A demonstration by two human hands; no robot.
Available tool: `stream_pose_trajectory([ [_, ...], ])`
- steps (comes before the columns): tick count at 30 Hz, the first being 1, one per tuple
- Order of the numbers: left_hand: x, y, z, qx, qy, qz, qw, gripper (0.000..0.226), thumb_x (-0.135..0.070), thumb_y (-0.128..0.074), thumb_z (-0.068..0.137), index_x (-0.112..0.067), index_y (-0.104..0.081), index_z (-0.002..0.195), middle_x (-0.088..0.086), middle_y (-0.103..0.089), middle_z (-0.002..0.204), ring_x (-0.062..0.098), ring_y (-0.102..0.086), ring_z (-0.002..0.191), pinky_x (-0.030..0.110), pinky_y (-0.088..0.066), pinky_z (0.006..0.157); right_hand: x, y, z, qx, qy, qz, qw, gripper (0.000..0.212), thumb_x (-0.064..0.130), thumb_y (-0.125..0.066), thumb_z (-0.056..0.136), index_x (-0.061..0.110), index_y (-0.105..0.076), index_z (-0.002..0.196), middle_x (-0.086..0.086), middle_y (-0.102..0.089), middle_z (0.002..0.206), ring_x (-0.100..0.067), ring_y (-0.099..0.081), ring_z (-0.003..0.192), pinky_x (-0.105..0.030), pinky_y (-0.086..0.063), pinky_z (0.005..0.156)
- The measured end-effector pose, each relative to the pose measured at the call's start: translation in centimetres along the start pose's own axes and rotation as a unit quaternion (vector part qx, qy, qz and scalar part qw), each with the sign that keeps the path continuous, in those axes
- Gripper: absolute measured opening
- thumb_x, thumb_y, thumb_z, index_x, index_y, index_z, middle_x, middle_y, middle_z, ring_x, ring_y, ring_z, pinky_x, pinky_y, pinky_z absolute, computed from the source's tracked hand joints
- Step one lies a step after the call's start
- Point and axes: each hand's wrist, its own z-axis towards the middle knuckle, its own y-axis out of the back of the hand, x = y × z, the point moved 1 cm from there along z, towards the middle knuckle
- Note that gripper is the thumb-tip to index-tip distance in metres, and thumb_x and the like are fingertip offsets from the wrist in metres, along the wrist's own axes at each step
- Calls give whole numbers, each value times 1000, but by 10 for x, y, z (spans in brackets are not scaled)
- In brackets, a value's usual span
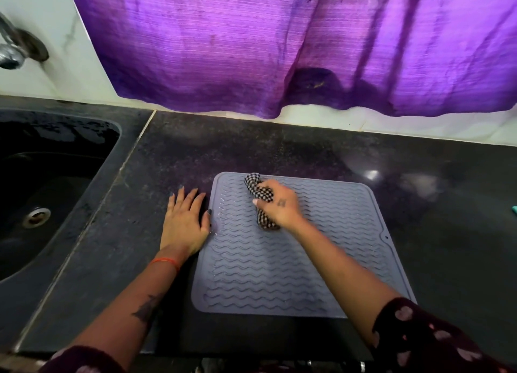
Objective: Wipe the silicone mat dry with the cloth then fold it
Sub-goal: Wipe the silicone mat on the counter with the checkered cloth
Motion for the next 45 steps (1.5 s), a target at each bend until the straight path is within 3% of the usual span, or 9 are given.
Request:
stream_pose_trajectory([
  [2, 0, 0, -1, -3, 0, -2, 1000, 70, -44, -20, 82, -6, -48, 134, 15, -43, 143, 35, -22, 140, 46, -8, 118, -8, 17, 5, -50, -40, 101, 993, 37, 29, -69, 81, 25, -60, 117, -2, -65, 113, -19, -59, 104, -19, -38, 77],
  [5, 0, 1, -1, -3, 0, -1, 1000, 70, -45, -18, 83, -7, -47, 135, 14, -42, 144, 34, -21, 141, 45, -7, 118, -30, 34, 7, -146, -96, -41, 984, 38, 28, -59, 89, 20, -50, 125, -11, -58, 115, -28, -56, 103, -26, -39, 78],
  [11, -1, 1, 0, 1, -3, -9, 1000, 69, -43, -16, 84, -9, -47, 136, 12, -41, 145, 33, -20, 141, 45, -6, 118, -19, 6, 7, -80, -86, -219, 969, 37, 15, -46, 89, 12, -40, 126, -24, -35, 128, -37, -45, 111, -38, -43, 88],
  [17, -1, 1, -1, 0, -8, -15, 1000, 67, -40, -16, 85, -9, -48, 135, 12, -42, 145, 34, -21, 141, 44, -6, 118, -19, 24, 28, -52, -67, 7, 996, 37, 23, -53, 93, 24, -48, 130, -17, -45, 127, -32, -52, 106, -29, -41, 85],
  [23, -1, 1, -1, 2, -7, -21, 1000, 69, -40, -13, 84, -10, -45, 137, 10, -40, 146, 32, -18, 142, 43, -3, 118, 0, -8, 13, -48, -8, -253, 966, 42, 13, -47, 90, 19, -38, 131, -20, -33, 133, -35, -39, 116, -39, -45, 87],
  [29, -1, 2, -2, 2, -2, -21, 1000, 71, -42, -11, 83, -12, -42, 139, 8, -37, 148, 30, -15, 143, 39, 1, 118, 11, -7, 37, 18, 74, -76, 994, 41, 14, -51, 91, 29, -49, 129, -11, -49, 124, -29, -53, 106, -31, -43, 84],
  [34, -2, 3, -2, 1, -2, -23, 1000, 71, -40, -12, 82, -10, -43, 138, 10, -37, 148, 31, -17, 143, 40, 0, 118, 20, -29, 28, -13, 81, -229, 970, 47, 10, -48, 87, 26, -43, 131, -13, -45, 129, -32, -45, 113, -36, -43, 87],
  [39, -3, 4, -2, 1, -3, -21, 1000, 71, -40, -11, 82, -10, -43, 138, 10, -36, 149, 31, -16, 143, 39, 2, 117, 18, -9, 52, 27, 85, -90, 992, 52, 1, -51, 83, 40, -58, 117, -4, -58, 120, -25, -58, 100, -31, -47, 80],
  [45, -4, 5, -2, 2, 2, -17, 1000, 74, -41, -9, 81, -8, -40, 140, 10, -34, 150, 31, -15, 143, 37, 5, 116, 43, -41, 39, 53, 164, -251, 953, 71, 1, -45, 85, 37, -27, 144, -6, -32, 149, -31, -44, 118, -38, -40, 98],
])
